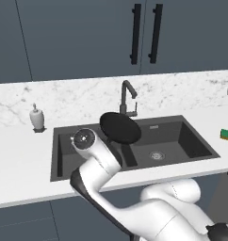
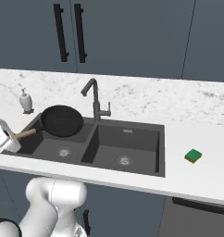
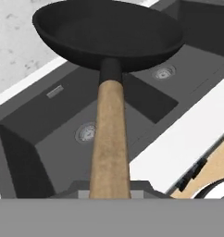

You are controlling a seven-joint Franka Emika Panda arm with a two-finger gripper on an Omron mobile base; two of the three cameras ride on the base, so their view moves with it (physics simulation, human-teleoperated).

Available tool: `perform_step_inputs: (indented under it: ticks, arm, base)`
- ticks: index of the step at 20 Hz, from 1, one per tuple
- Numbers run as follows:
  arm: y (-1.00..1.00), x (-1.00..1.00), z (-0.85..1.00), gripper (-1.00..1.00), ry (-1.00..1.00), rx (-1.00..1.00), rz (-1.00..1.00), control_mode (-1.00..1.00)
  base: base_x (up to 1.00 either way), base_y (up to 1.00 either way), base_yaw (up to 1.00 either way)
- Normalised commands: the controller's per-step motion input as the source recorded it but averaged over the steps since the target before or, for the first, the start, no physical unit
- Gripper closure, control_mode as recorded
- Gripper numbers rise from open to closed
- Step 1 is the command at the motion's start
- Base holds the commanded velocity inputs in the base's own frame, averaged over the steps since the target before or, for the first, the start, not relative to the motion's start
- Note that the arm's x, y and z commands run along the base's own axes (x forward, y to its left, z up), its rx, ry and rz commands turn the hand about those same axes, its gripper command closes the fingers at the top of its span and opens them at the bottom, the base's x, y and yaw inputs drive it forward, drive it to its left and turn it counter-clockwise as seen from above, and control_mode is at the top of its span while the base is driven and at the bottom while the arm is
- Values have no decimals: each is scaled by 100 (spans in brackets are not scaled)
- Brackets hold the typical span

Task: Pick the pan and sponge and place them into the sink. Then turn on the water.

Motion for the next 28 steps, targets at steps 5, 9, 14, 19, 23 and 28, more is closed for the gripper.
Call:
perform_step_inputs:
  ticks: [5,9,14,19,23,28]
  arm:
    - [-2,51,0,100,6,0,-23,-100]
    - [0,75,0,100,28,0,-2,-100]
    - [6,62,-6,100,29,-6,0,-100]
    - [54,22,-21,100,14,-10,0,-100]
    - [62,12,-18,100,0,-8,0,-100]
    - [-35,11,-33,100,1,1,0,-100]
  base:
    - [0,0,0]
    - [0,0,0]
    - [0,0,0]
    - [0,0,0]
    - [0,0,0]
    - [0,0,0]
